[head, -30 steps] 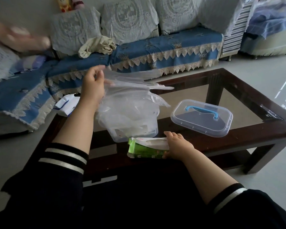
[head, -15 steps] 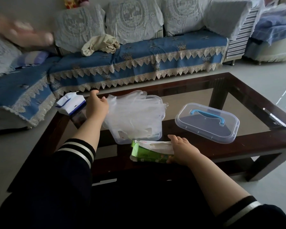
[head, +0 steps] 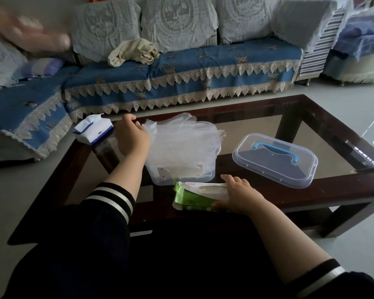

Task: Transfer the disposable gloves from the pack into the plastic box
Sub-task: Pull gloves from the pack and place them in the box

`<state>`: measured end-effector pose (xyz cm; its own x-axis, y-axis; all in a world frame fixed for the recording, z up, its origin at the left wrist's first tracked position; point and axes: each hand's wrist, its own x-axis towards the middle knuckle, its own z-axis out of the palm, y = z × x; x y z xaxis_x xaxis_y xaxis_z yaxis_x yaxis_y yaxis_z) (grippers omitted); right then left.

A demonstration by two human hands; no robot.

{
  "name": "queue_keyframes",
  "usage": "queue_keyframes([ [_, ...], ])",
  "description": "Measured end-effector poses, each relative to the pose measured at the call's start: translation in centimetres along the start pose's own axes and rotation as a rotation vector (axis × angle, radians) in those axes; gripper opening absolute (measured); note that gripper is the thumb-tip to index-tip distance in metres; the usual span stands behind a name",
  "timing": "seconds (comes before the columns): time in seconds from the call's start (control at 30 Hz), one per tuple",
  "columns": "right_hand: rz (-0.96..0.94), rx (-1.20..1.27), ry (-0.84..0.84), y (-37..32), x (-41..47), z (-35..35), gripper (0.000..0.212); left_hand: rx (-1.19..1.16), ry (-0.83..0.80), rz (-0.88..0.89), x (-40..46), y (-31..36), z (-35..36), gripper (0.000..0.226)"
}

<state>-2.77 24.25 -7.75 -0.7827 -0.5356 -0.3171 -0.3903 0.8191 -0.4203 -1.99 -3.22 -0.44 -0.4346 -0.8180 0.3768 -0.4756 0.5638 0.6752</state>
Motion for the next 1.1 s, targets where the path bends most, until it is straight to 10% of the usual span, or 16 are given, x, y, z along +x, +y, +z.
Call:
queue_keyframes([
  [0.17,-0.089,0.004,0.108,-0.7,0.4,-0.5,0.058,-0.138,0.305,0.635,-2.9,0.1,-1.6,0.016],
  [0.3,-0.159,0.044,0.124,-1.3,1.1,0.0,0.026,-0.277,-0.153,1.027,-10.4,0.6,-2.8,0.019],
  [0.4,-0.15,0.051,0.086,-1.3,1.4,0.6,0.027,0.047,-0.711,0.843,-14.0,-0.5,-2.2,0.028],
  [0.5,-0.145,0.003,0.067,-1.2,1.5,1.0,0.027,0.355,-0.938,0.757,-14.5,-2.0,-1.0,0.057],
  [1.1,-0.044,0.458,0.23,-2.1,1.5,0.5,0.023,0.307,-1.067,0.528,-14.0,-3.6,0.4,0.076],
])
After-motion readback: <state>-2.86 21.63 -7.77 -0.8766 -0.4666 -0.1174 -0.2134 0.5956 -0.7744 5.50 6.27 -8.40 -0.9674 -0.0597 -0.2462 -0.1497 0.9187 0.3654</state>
